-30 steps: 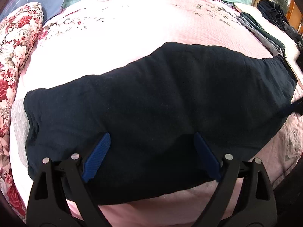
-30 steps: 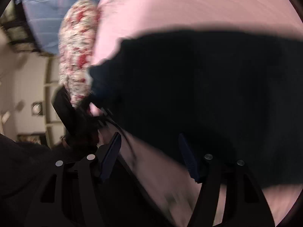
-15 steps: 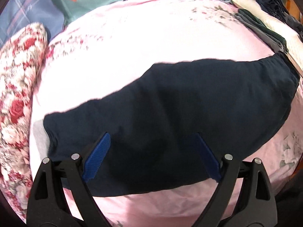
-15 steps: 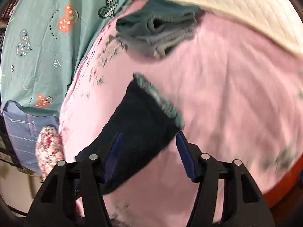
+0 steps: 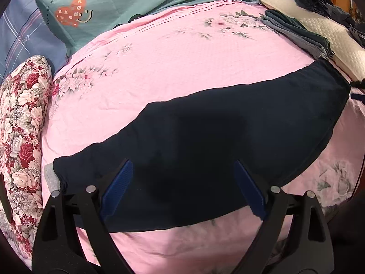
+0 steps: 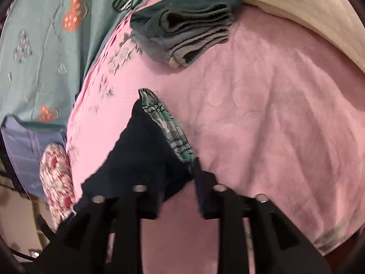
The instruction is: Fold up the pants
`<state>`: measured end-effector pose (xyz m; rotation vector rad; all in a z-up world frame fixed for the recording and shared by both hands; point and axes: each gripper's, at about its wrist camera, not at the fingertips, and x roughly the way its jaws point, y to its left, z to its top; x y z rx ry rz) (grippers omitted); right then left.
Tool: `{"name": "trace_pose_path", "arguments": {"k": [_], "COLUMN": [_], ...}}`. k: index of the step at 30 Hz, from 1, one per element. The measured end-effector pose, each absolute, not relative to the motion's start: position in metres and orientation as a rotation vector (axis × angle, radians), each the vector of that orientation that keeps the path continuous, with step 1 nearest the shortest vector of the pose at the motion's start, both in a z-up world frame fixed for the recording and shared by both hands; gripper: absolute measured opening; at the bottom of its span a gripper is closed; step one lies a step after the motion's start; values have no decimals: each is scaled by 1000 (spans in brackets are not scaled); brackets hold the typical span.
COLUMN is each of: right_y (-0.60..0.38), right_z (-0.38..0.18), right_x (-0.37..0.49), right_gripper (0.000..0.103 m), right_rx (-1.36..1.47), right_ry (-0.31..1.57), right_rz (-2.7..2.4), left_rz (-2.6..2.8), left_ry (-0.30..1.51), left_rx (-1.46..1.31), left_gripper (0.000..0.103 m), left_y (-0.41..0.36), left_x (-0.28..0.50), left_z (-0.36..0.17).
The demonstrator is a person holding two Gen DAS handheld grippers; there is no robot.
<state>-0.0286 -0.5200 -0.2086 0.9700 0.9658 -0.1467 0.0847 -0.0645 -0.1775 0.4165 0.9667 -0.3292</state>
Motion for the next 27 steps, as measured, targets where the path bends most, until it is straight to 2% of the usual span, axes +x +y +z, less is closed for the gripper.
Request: {"name": "trace_pose_path", "arguments": {"k": [1, 6, 15, 19, 21, 22, 24, 27], "right_y": [-525, -531, -516, -507, -500, -496, -490, -486], "right_z": [-208, -223, -239, -234, -230, -228, -223, -211], "right_x": [-39, -68, -47, -34, -27, -24, -23, -32], "right_gripper": [53, 52, 49, 49, 43, 33, 24, 20], "right_rx": [1041, 1322, 1358, 1283, 1206, 1152, 1077, 972], "right_ry": [934, 808, 812, 822, 849, 863, 873, 866], "right_rz": [-151, -47, -8, -23, -69, -92, -122, -170], "left_rz": [-332, -353, -358, -357, -361, -363, -364, -357], "left_ry": [964, 944, 897, 897, 895, 891, 889, 889], "left_rx": [417, 419, 443, 439, 439, 440, 440, 435], "left_gripper": [91, 91, 91, 91, 91, 91, 91, 91], "left_y": [-67, -79, -89, -91, -93, -93, -94, -93], "left_x": [84, 80, 72, 70, 69, 67, 66, 64], "left_z": [-177, -172, -157, -156, -156, -155, -156, -156]}}
